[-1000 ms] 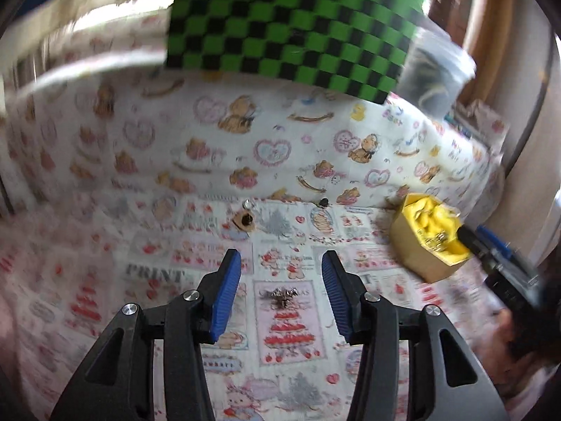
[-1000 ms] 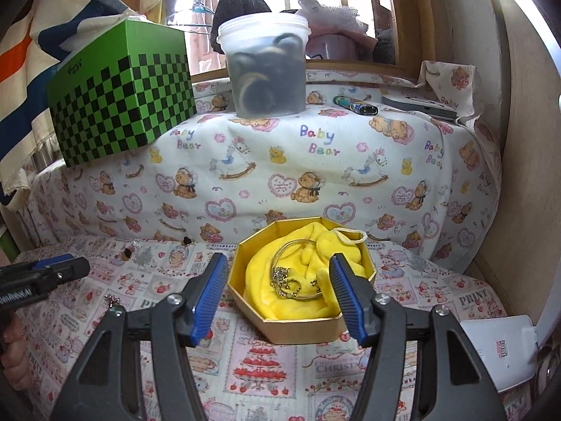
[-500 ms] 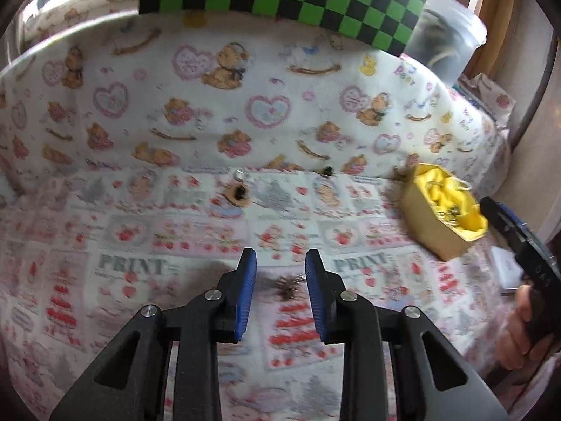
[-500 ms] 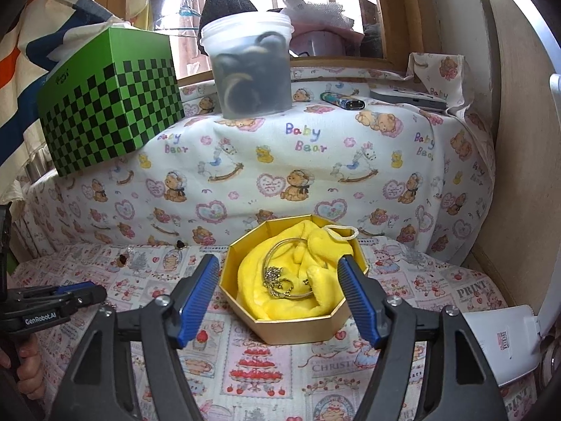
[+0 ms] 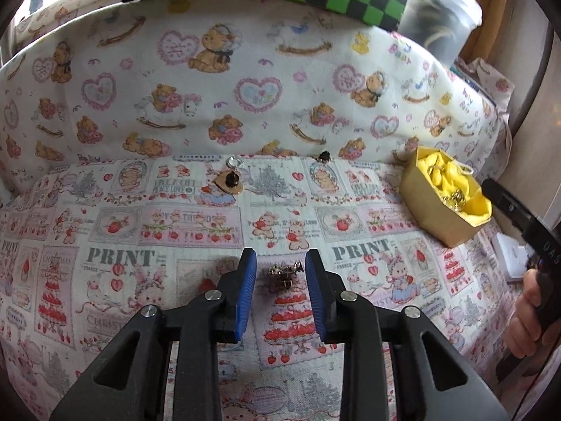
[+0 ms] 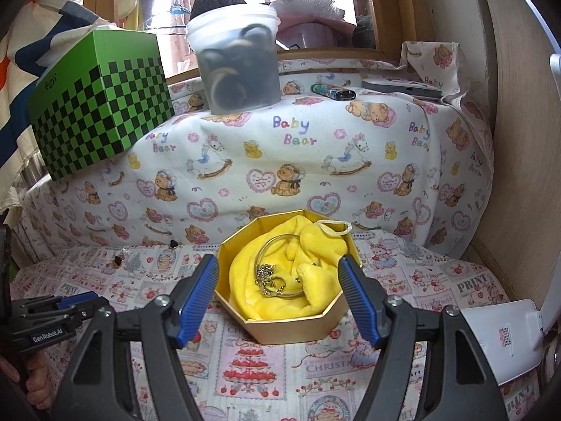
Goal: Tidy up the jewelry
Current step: 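Move the left gripper to the small silver earring and close on it, then lift the earring with the left gripper while the right grasps a small dark charm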
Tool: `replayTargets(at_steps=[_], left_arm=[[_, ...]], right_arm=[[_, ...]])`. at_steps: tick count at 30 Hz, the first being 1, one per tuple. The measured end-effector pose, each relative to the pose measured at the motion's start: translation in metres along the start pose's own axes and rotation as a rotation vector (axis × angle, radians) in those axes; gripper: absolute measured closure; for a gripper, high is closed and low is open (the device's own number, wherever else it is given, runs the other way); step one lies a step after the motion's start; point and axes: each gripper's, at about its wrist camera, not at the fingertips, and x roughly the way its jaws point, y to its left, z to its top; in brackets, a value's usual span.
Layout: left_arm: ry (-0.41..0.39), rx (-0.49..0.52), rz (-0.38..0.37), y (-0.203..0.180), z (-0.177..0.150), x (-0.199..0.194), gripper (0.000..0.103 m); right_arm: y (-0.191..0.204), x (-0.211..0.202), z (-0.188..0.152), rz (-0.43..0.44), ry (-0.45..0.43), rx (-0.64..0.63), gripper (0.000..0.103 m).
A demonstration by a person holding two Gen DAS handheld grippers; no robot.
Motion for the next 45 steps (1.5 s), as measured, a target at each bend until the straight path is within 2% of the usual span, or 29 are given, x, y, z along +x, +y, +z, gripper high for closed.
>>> replayTargets(at_steps=[3, 6, 9, 12, 14, 16, 19, 22, 25, 28, 31, 36, 41, 43, 45], left_arm=[[-0.002, -0.001, 0.027, -0.001, -0.001, 0.001, 0.083], [-0.017, -0.018, 0.015, 0.001, 0.0, -0.004, 0.083], [-0.077, -0.042, 0.012, 0.006, 0.004, -0.021, 0.083], [-0.148, -0.063, 0.018, 0.014, 0.008, -0.039, 0.083], [-0.168, -0.08, 0.025, 0.021, 0.01, -0.043, 0.083], [-0.164, -0.12, 0.007, 0.031, 0.012, -0.043, 0.083], [-0.165, -0.16, 0.023, 0.043, 0.014, -0.04, 0.083], [-0.186, -0.167, 0.065, 0.052, 0.014, -0.043, 0.083], [-0.209, -0.19, 0.093, 0.061, 0.012, -0.046, 0.083], [-0.22, -0.218, 0.144, 0.069, 0.012, -0.046, 0.083], [-0.207, -0.263, 0.157, 0.082, 0.012, -0.042, 0.083], [-0.198, -0.28, 0.185, 0.091, 0.014, -0.037, 0.083], [-0.21, -0.305, 0.17, 0.096, 0.015, -0.041, 0.083], [-0.213, -0.306, 0.171, 0.098, 0.015, -0.043, 0.083], [-0.213, -0.306, 0.167, 0.1, 0.014, -0.046, 0.083]], right_arm=[[0.0, 0.0, 0.0, -0.001, -0.002, 0.0, 0.035], [0.001, -0.001, 0.0, -0.004, -0.008, -0.001, 0.035], [0.001, -0.004, 0.0, -0.004, -0.011, -0.002, 0.035], [0.002, -0.007, 0.003, 0.038, 0.013, 0.031, 0.035], [0.011, -0.006, 0.01, 0.052, 0.026, 0.026, 0.036], [0.027, -0.004, 0.015, 0.05, 0.047, -0.022, 0.061], [0.054, 0.009, 0.021, 0.09, 0.117, -0.079, 0.078], [0.076, 0.031, 0.029, 0.163, 0.211, -0.054, 0.081], [0.092, 0.054, 0.034, 0.175, 0.257, -0.028, 0.081], [0.108, 0.085, 0.031, 0.147, 0.301, 0.011, 0.081], [0.119, 0.104, 0.024, 0.125, 0.327, 0.034, 0.081], [0.135, 0.122, 0.019, 0.059, 0.296, 0.014, 0.081], [0.144, 0.133, 0.017, -0.012, 0.282, 0.002, 0.081], [0.146, 0.138, 0.014, -0.026, 0.287, 0.005, 0.088], [0.147, 0.137, 0.013, -0.025, 0.279, 0.004, 0.088]])
